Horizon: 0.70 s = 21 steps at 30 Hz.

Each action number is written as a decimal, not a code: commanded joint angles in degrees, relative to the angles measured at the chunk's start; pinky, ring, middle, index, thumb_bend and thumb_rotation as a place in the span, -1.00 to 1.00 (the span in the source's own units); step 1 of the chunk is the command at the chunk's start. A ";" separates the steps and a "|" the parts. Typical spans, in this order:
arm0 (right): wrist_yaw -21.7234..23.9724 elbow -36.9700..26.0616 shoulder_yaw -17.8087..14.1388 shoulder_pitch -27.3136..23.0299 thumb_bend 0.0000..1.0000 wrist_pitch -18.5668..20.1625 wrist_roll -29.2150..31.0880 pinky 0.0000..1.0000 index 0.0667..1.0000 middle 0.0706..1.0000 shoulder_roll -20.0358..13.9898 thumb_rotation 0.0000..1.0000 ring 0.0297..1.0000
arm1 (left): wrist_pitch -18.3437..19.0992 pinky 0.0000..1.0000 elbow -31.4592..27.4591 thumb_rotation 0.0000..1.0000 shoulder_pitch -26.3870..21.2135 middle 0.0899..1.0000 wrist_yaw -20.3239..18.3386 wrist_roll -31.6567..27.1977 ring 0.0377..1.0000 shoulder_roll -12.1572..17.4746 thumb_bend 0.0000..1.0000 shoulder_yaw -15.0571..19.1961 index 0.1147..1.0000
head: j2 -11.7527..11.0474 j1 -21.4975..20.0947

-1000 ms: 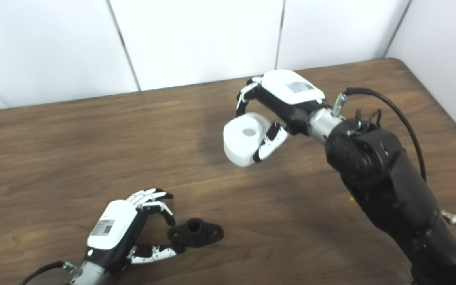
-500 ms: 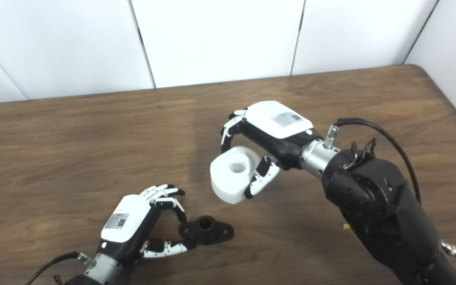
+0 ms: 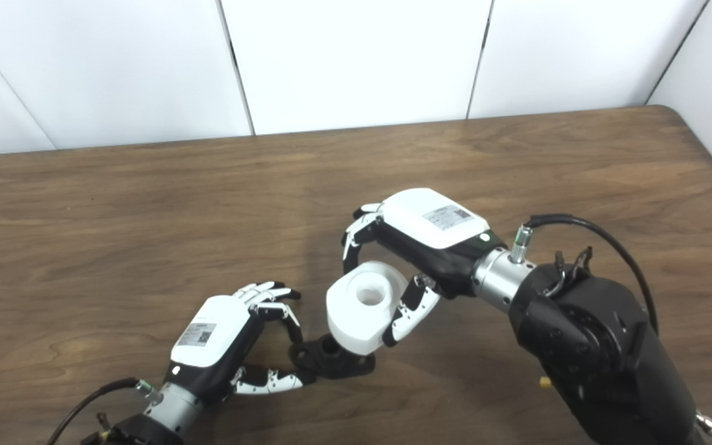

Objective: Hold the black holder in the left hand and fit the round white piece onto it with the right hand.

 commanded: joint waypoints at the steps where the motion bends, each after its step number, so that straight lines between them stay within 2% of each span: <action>1: 0.87 -2.97 -0.78 -1.96 0.05 0.07 0.30 0.86 -0.11 0.53 0.37 -0.73 0.81 | 3.10 0.74 2.91 -0.90 1.30 0.61 -4.66 1.55 0.76 0.35 0.03 -1.10 -0.15 | 0.23 -0.02; 13: 5.36 -5.74 -1.18 -4.09 0.05 1.08 -0.52 0.83 -0.11 0.52 2.89 -0.73 0.82 | 3.32 0.74 3.16 -0.90 0.91 0.61 -4.50 1.88 0.76 0.18 0.03 -1.44 -0.15 | 0.91 0.45; 21: 4.66 -4.84 -0.59 -3.47 0.05 -0.38 -0.66 0.81 -0.11 0.52 4.91 -0.73 0.82 | 3.93 0.73 2.95 -0.90 0.69 0.62 -5.11 2.35 0.77 0.24 0.03 -1.75 -0.15 | 0.98 0.53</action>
